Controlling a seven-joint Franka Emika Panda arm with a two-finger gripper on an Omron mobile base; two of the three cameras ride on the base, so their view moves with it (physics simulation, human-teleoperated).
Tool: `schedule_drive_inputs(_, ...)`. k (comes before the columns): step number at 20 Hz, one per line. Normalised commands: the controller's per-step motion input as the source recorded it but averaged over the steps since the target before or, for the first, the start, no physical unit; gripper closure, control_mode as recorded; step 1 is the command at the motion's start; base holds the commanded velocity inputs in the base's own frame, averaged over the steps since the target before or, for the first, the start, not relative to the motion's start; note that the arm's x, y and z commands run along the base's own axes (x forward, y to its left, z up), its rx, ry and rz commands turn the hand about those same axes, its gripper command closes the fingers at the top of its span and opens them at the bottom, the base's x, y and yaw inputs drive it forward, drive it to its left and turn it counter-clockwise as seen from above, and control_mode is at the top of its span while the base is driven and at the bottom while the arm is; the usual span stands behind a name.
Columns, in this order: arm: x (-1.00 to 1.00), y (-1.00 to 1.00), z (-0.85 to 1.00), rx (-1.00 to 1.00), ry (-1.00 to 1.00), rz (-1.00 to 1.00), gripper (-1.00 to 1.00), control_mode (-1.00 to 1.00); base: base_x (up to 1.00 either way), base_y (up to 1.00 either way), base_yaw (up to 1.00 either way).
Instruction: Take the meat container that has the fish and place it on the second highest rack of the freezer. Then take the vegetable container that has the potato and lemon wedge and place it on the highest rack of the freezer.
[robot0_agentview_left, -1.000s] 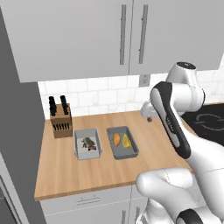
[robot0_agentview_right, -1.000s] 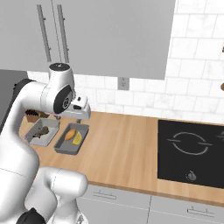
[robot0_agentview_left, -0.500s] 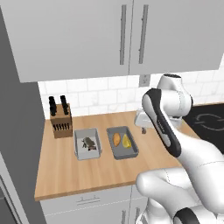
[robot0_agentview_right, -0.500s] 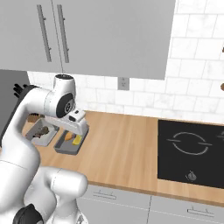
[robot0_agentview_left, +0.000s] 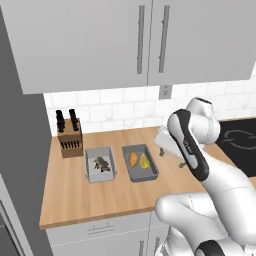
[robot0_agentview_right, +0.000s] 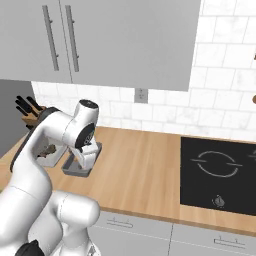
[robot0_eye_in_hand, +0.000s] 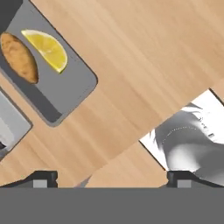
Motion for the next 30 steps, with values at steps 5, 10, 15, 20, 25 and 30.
schedule_drive_inputs(5, 0.0, 0.0, -0.35, -0.01, 0.01, -0.54, -1.0, -1.0, 0.0, 0.0, 0.0)
schedule_drive_inputs(10, 0.31, 0.0, -0.15, -0.01, 0.26, -0.2, -1.0, -1.0, 0.0, 0.0, 0.0)
schedule_drive_inputs(15, 0.48, 0.0, -0.27, -0.02, 0.18, 0.0, -1.0, -1.0, 0.0, 0.0, 0.0)
schedule_drive_inputs(20, 0.41, 0.0, -0.22, 0.0, 0.13, 0.07, -1.0, -1.0, 0.0, 0.0, 0.0)
schedule_drive_inputs(25, 0.32, 0.0, -0.27, 0.0, 0.06, 0.07, -1.0, -1.0, 0.0, 0.0, 0.0)
schedule_drive_inputs(30, 0.07, 0.0, -0.34, 0.0, -0.05, 0.06, -1.0, -1.0, 0.0, 0.0, 0.0)
